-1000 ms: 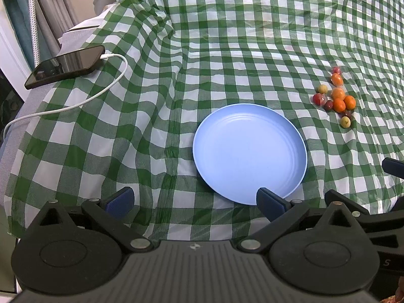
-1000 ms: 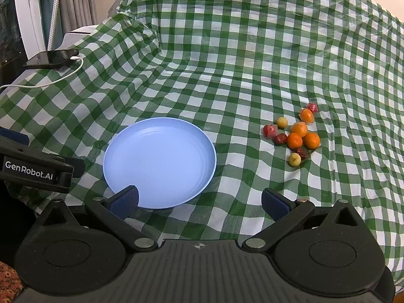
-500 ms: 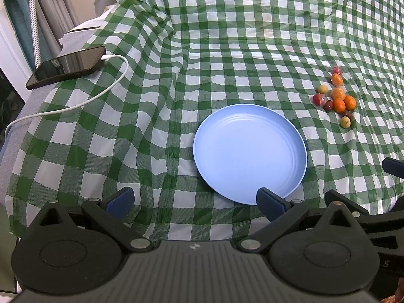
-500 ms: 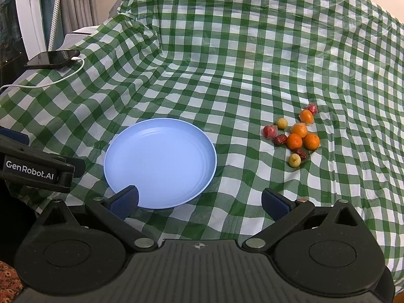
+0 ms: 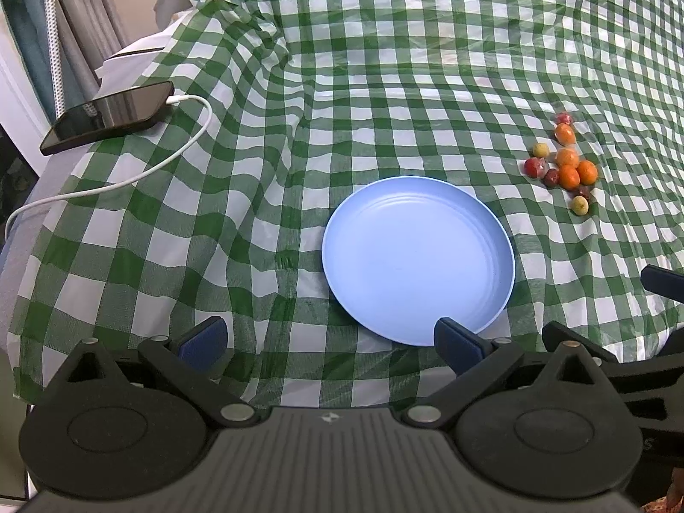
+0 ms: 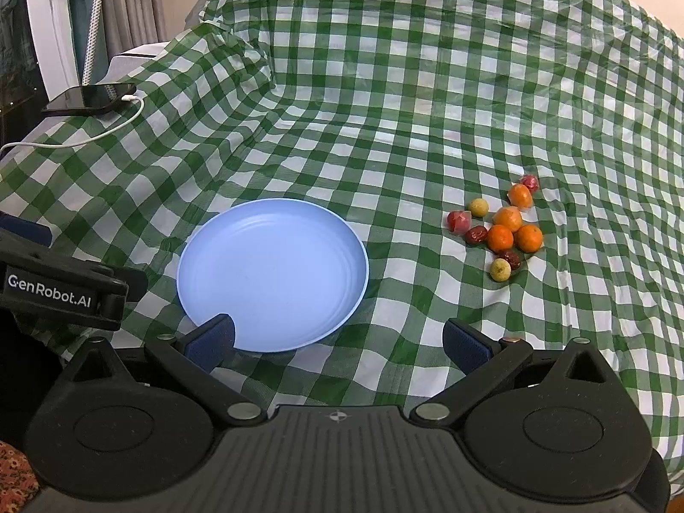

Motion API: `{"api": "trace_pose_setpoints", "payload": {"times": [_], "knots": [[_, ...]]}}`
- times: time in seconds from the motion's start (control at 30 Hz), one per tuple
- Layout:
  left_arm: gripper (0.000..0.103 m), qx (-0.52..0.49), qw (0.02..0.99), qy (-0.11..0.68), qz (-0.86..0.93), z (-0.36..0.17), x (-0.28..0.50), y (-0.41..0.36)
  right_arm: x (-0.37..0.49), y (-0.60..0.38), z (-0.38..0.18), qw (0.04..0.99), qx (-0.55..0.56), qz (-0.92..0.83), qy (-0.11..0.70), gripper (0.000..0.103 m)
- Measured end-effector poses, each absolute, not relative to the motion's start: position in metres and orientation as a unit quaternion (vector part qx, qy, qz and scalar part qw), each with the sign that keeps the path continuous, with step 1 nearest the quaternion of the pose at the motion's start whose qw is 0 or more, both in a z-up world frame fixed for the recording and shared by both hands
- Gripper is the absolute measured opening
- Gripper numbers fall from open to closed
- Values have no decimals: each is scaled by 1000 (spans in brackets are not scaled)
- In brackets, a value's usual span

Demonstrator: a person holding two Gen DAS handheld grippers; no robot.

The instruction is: Organize fruits

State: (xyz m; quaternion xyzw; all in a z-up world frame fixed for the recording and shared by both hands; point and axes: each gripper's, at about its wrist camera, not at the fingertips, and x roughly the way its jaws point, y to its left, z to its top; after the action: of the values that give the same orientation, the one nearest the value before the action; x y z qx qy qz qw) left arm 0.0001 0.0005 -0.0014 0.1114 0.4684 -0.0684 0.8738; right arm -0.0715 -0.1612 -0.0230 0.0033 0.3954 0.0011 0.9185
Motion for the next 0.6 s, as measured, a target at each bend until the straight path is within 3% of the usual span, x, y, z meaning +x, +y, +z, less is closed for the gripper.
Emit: {"api": "trace_pose_setpoints", "payload": {"times": [0.6], "knots": [[103, 105, 873, 471, -72, -1, 0, 1, -71, -160, -24, 916, 1, 6, 401, 103]]}}
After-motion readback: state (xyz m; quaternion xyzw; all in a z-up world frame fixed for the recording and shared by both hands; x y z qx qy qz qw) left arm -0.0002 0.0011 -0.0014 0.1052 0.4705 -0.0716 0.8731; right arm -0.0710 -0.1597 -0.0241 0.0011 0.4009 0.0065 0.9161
